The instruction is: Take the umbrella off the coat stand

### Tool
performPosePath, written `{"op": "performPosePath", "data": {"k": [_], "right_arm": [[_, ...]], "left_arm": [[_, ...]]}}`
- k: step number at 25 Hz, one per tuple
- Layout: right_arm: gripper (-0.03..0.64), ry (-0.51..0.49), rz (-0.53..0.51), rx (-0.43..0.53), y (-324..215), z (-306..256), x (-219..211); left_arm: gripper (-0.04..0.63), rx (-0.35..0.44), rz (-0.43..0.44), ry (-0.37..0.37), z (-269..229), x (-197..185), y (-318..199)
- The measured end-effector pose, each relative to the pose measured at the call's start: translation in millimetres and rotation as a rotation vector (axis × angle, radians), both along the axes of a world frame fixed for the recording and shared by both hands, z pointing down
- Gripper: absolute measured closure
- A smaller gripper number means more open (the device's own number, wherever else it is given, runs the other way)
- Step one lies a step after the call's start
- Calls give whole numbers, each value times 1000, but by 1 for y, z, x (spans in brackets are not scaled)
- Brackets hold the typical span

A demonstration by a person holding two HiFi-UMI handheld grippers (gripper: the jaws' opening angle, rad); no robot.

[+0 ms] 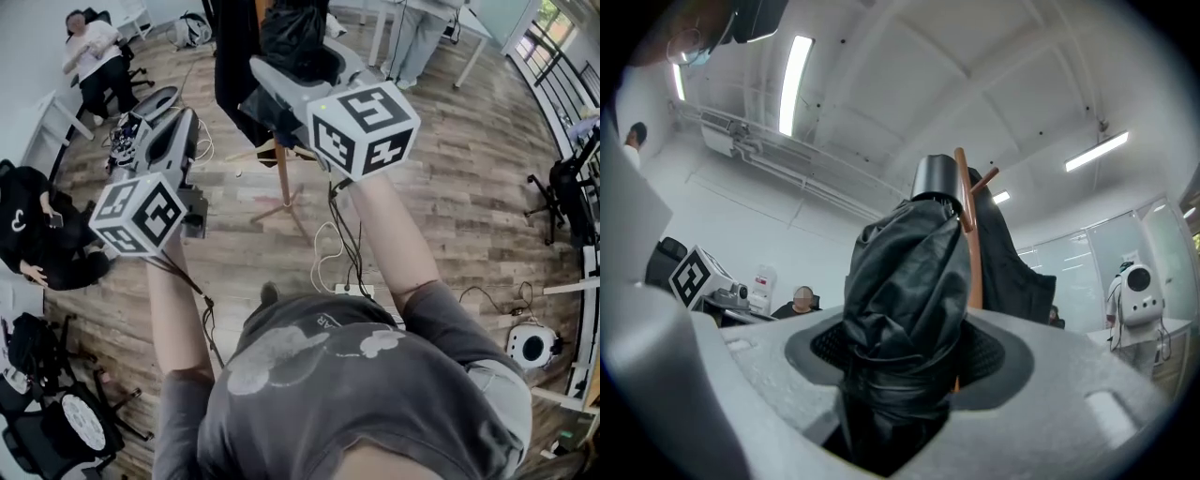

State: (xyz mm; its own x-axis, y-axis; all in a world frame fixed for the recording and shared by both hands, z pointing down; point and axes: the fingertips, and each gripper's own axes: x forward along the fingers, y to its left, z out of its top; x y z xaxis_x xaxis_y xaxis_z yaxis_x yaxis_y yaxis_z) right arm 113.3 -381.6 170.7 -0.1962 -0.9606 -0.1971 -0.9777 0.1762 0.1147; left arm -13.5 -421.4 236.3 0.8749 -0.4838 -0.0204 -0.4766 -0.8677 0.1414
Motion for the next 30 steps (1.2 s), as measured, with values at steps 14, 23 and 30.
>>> {"op": "performPosePath", "data": {"k": [14, 23, 30], "right_arm": [[344, -7, -176, -38, 75, 61, -43], [344, -28, -278, -14, 102, 87, -83], [344, 10, -322, -5, 121, 99, -117]], "left_arm": [[592, -83, -223, -28, 54, -55, 100], [592, -119, -326, -28, 82, -106, 140], [592, -130, -339, -8, 92, -132, 159]]}}
